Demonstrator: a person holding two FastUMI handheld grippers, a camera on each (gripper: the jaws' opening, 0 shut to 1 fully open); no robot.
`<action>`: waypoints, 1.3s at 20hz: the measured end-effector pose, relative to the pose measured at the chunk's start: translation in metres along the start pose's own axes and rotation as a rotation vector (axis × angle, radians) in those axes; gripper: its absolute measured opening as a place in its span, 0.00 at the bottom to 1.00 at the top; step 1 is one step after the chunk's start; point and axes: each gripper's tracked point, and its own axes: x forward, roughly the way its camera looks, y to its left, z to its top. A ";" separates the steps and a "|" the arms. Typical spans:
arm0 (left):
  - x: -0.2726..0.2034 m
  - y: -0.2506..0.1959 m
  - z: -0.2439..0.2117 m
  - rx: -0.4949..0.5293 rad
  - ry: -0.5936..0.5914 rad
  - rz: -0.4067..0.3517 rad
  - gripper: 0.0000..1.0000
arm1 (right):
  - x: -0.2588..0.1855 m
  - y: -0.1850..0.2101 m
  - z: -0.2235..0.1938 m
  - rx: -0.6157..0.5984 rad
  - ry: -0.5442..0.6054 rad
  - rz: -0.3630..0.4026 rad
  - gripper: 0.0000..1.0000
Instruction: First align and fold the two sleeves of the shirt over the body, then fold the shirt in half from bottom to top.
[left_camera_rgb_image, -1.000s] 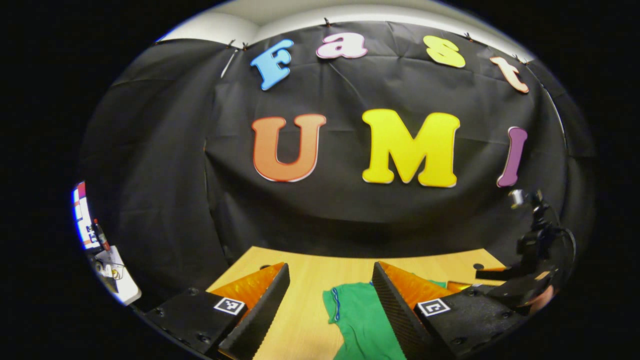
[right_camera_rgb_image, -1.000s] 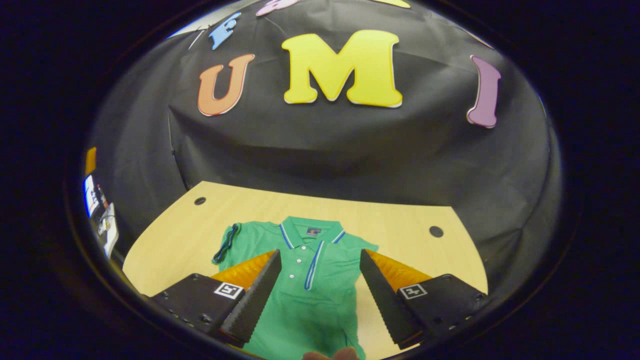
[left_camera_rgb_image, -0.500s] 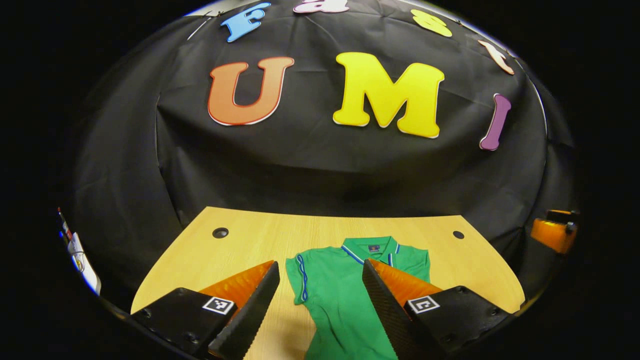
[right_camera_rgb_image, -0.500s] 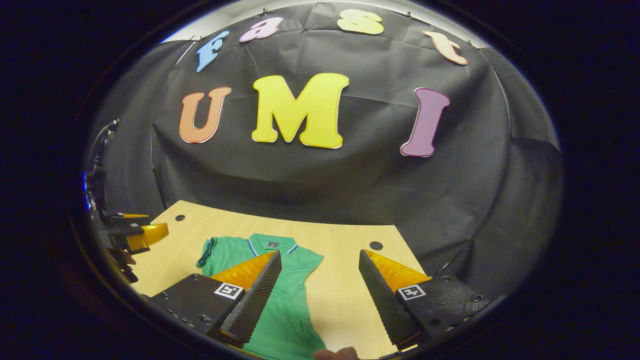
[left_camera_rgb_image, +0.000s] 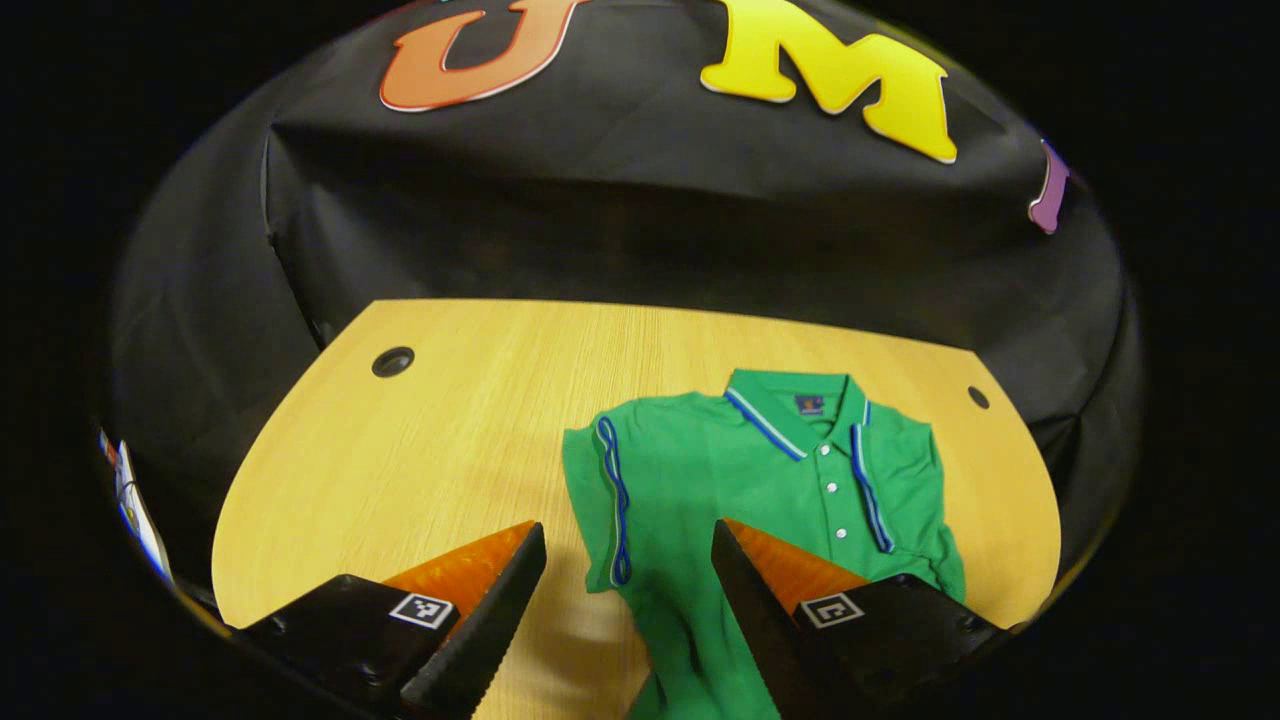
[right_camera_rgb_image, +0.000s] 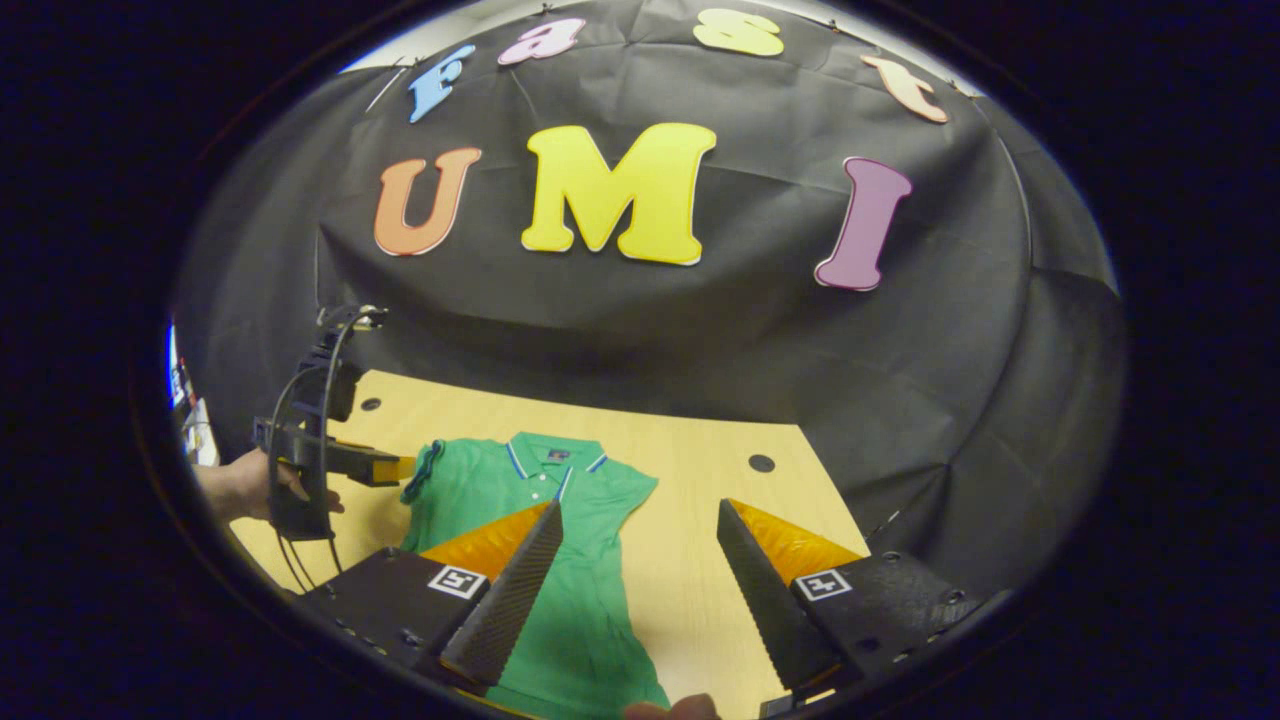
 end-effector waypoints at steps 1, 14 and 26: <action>0.011 0.002 -0.005 0.010 0.026 0.002 1.00 | 0.003 -0.001 -0.001 0.001 0.007 0.000 0.96; 0.076 0.034 -0.013 -0.016 0.080 0.012 0.52 | 0.044 -0.002 -0.024 -0.001 0.104 0.010 0.96; 0.033 0.011 0.049 -0.045 -0.055 -0.123 0.06 | 0.047 0.013 -0.023 0.029 0.096 0.053 0.96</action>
